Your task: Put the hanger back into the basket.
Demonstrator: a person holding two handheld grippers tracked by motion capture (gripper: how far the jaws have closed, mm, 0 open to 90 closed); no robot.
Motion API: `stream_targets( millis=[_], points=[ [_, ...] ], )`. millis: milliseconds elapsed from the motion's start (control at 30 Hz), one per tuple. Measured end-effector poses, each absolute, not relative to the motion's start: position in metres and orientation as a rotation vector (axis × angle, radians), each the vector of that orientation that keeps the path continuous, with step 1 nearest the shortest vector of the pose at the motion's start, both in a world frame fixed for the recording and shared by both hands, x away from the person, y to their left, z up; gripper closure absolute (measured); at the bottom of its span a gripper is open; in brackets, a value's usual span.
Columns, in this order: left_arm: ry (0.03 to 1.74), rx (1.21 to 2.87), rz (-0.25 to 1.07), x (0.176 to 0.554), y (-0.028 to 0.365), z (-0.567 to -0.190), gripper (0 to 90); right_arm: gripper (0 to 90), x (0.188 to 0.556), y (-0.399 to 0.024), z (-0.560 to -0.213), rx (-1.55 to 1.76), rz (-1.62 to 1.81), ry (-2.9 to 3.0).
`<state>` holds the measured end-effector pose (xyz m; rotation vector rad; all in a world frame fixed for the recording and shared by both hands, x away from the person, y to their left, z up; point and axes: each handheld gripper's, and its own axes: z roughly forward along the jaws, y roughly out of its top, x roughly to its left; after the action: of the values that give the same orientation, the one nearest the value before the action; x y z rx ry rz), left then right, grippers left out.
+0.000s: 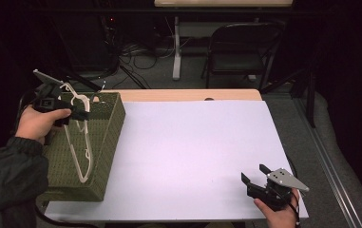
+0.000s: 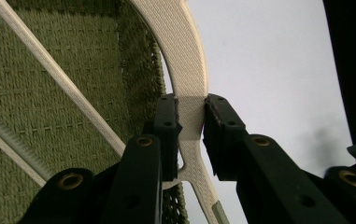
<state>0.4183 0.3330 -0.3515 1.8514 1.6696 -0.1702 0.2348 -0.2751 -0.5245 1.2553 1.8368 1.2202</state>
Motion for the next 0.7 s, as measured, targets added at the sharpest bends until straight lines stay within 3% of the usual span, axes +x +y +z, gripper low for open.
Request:
stream_targets(
  millis=[700],
  points=[
    [1.644, 1.793, -0.231, 0.42, 0.351, -0.383, 75.3, 25.6, 0.236, -0.274, -0.525, 1.257, 1.215, 1.844]
  ],
)
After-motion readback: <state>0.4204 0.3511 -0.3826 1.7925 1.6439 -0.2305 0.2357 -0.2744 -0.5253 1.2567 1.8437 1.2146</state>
